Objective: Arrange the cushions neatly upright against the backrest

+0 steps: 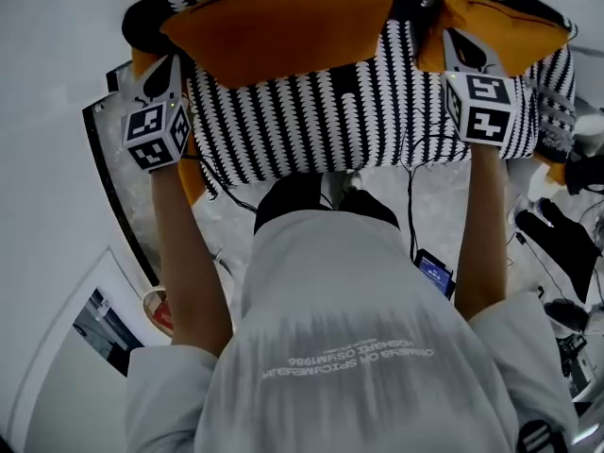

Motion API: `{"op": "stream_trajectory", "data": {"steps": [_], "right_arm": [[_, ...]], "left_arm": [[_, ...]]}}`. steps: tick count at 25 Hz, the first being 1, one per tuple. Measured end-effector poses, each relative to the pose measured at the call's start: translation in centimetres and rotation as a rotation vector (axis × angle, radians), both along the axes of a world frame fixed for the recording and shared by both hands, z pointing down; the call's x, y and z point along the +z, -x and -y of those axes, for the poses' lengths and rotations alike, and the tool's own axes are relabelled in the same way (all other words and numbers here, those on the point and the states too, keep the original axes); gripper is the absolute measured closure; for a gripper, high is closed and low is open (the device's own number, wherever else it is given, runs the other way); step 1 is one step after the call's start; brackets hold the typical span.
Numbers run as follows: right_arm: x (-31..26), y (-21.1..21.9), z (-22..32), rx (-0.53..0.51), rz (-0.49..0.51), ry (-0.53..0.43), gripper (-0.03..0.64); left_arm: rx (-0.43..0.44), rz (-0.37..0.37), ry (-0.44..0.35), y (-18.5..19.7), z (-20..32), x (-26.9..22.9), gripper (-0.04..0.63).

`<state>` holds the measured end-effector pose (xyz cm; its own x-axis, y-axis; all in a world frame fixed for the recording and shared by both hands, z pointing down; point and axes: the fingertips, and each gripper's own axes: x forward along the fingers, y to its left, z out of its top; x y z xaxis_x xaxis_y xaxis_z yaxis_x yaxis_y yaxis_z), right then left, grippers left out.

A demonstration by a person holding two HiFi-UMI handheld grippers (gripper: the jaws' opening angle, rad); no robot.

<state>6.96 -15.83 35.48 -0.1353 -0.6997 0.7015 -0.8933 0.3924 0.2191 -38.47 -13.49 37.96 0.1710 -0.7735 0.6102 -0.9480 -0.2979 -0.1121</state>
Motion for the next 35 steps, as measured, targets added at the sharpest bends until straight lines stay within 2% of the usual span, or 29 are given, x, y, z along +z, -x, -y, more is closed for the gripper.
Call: {"op": "stream_trajectory", "data": {"steps": [7,15,21,26,29,35], "right_arm": [[-8.5,0.1,-7.4,-0.079,0.081,-0.137,0.612],[-16.6,-2.2,-18.3,-0.133,0.152,-0.259,0.612],[-21.3,-1.5,-27.2,-0.229,0.182,-0.317,0.612],[-24.2,0.8,-32.4,-0.31,0.208,-0.393,0.612],[-25.3,1.6,-35.3,-0.332,0.221,-0.41,0.612],[-27.9,1.6,-39.2,-0.345,0.24,-0.466,0.614]], "left_arm": [[0.012,-0.044,-0.134,-6.6,-7.0,-8.0,0.573],[0.018,-0.071,-0.23,-14.4,-18.4,-14.9,0.573],[0.078,-0.061,-0.294,-20.2,-27.5,-19.6,0.574],[0.144,-0.023,-0.407,-23.2,-32.7,-24.3,0.574],[0.16,-0.029,-0.467,-24.5,-35.5,-26.9,0.574],[0.151,-0.038,-0.524,-25.9,-39.2,-30.1,0.574]]}}
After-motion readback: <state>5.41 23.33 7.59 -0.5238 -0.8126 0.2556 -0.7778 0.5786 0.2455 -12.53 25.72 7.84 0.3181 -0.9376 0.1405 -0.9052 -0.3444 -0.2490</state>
